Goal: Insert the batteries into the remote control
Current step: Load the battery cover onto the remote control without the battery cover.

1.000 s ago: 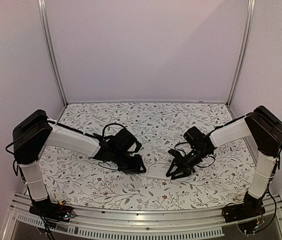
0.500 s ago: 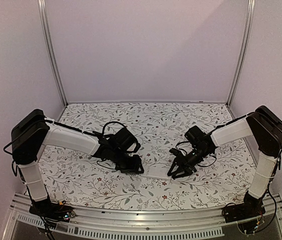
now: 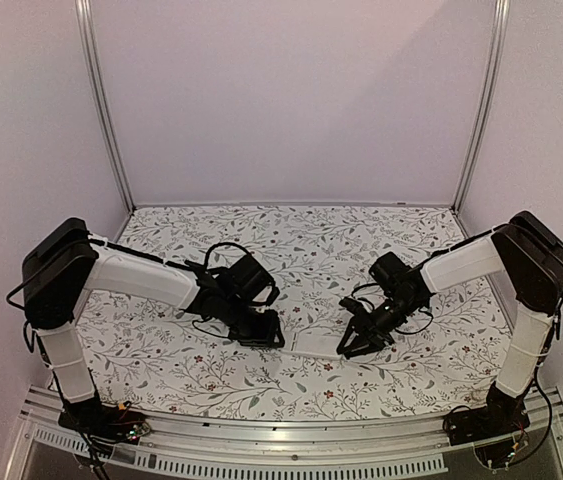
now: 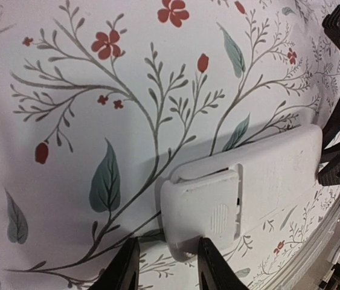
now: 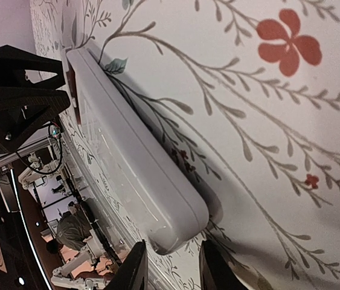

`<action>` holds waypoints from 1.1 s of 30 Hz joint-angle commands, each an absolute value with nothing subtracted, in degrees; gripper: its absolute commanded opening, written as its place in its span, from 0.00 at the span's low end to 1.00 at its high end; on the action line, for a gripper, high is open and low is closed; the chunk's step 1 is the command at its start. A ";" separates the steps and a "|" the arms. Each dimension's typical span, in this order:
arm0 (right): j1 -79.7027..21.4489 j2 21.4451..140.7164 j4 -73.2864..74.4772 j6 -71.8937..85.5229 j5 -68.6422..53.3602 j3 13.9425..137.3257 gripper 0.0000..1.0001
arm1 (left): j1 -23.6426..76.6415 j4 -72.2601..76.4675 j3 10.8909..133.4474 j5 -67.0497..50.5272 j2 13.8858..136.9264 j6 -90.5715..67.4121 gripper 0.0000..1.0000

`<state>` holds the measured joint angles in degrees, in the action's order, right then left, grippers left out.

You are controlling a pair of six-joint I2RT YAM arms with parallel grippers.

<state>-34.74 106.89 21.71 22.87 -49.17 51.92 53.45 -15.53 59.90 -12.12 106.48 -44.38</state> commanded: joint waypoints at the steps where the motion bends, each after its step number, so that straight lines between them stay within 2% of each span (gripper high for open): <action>1: -34.38 107.62 24.25 22.24 -44.64 52.11 0.30 | 53.22 -19.52 60.12 -11.73 108.37 -43.53 0.34; 33: -34.43 108.15 24.03 22.24 -44.83 52.21 0.27 | 53.35 -15.21 62.29 -14.91 107.82 -43.51 0.33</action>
<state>-34.74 106.89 22.28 22.87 -48.56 52.12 53.45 -15.51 61.17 -14.50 106.52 -44.31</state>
